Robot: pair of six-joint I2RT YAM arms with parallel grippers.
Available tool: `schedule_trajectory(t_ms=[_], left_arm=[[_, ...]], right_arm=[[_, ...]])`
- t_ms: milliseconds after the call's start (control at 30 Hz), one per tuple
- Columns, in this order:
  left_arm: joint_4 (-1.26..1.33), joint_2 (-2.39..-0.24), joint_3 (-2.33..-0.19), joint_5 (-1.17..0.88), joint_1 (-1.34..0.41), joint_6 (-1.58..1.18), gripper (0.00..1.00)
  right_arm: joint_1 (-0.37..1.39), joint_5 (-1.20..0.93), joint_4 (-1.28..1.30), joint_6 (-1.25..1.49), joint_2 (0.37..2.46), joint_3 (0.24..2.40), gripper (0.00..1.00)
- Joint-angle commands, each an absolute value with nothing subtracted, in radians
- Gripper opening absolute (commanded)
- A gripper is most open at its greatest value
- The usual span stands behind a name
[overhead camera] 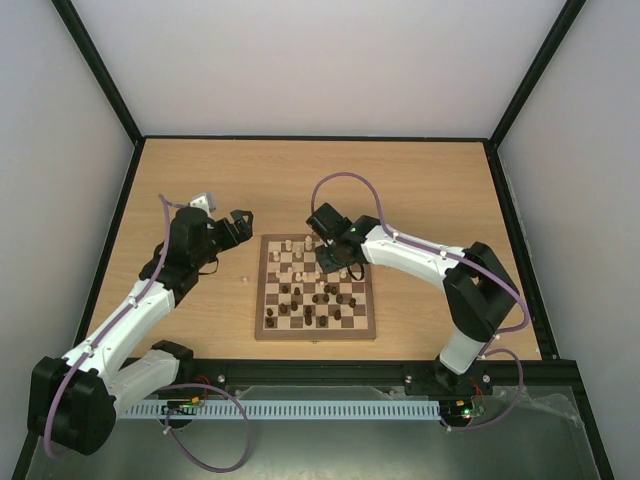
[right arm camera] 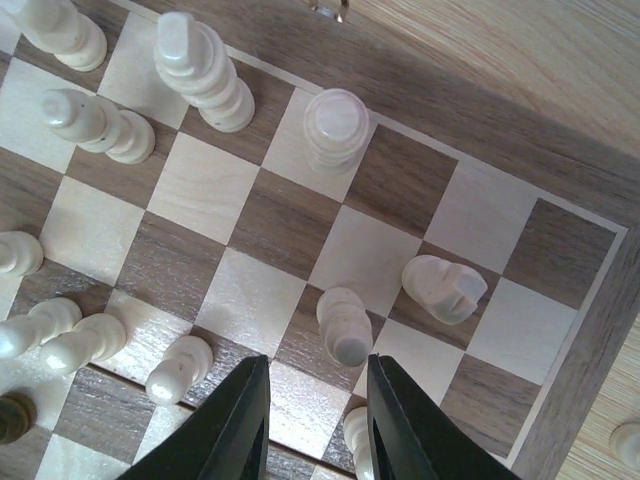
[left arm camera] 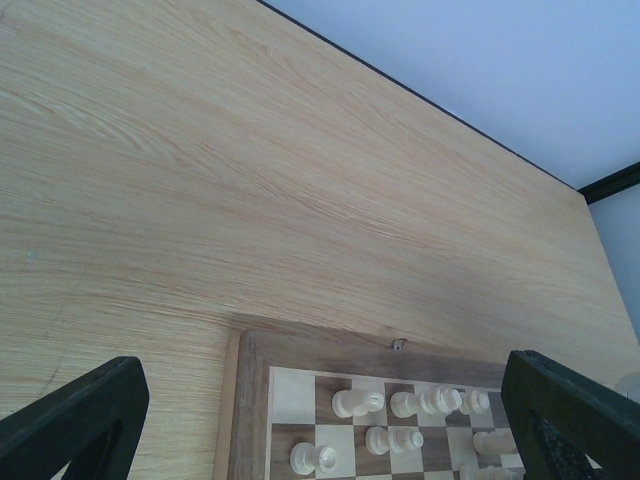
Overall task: Set up the chess pieces on the board
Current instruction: Pick up the chess piece from the chessboard.
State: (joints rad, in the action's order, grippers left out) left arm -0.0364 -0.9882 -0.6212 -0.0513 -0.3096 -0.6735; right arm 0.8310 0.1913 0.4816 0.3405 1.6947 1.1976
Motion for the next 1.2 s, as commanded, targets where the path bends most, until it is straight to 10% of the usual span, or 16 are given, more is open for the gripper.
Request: schedule_trajectory(t_ms=[0, 1167], left_arm=[[-0.038, -0.974, -0.613, -0.047, -0.310, -0.673, 0.99], [-0.029, -0.983, -0.610, -0.055, -0.311, -0.675, 0.99]], right_arm=[[0.834, 0.227, 0.518, 0.338, 1.719, 1.232, 0.28], [0.773, 0.257, 0.531, 0.327, 1.808, 1.360, 0.12]])
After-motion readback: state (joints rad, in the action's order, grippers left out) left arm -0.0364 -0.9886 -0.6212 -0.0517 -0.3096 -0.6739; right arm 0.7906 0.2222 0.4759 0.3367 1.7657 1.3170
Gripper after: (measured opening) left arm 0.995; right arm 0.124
